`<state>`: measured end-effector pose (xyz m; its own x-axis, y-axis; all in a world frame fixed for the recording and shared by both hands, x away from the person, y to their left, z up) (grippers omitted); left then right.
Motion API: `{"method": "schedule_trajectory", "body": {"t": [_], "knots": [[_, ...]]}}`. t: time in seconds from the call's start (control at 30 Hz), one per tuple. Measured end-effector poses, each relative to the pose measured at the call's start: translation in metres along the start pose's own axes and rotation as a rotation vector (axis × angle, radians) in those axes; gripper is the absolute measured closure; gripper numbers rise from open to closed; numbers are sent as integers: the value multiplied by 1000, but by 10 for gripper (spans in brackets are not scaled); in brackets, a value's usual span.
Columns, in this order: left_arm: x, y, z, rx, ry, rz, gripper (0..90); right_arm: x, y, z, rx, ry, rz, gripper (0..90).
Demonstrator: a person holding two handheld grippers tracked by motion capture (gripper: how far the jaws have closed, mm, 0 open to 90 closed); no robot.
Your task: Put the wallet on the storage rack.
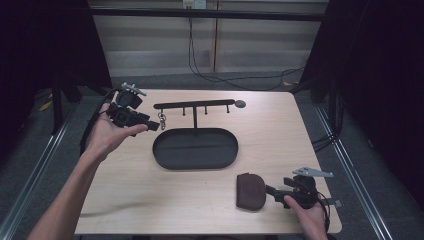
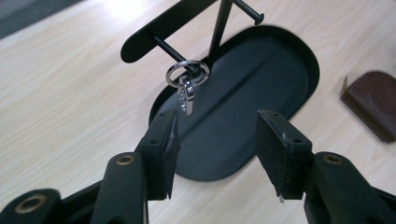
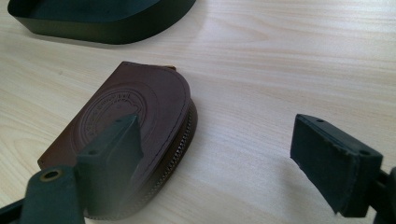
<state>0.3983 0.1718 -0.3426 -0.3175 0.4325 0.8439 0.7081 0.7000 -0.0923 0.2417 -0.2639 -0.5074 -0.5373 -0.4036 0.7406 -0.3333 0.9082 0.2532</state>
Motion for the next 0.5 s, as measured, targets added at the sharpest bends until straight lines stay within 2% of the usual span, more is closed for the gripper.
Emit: {"method": "schedule_trajectory", "body": {"t": [0.2,0.33,0.37,0.43,0.5], "knots": [[-5,0,17,-4,-36,21,462,0,1,0,6,0,3,162],[-6,0,30,21,-59,36,433,0,1,0,9,-1,5,162],[-6,-1,36,20,-59,34,407,1,1,0,11,-8,5,162],[-6,-1,43,8,-65,20,418,1,1,0,12,-7,6,162],[-7,-2,49,24,-96,32,417,1,1,0,11,-7,5,162]]}}
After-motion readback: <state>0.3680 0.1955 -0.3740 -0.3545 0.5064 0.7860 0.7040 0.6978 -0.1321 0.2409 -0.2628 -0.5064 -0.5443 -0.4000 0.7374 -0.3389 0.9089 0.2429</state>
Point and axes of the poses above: each handheld gripper's, and its own axes: x roughly backward along the jaws, z roughly out of its underside, y roughly to its left, the point moved 4 cm from there along -x, roughly forward along the jaws, and after that the axes turned 7 degrees about y, right-handed, at the moved point
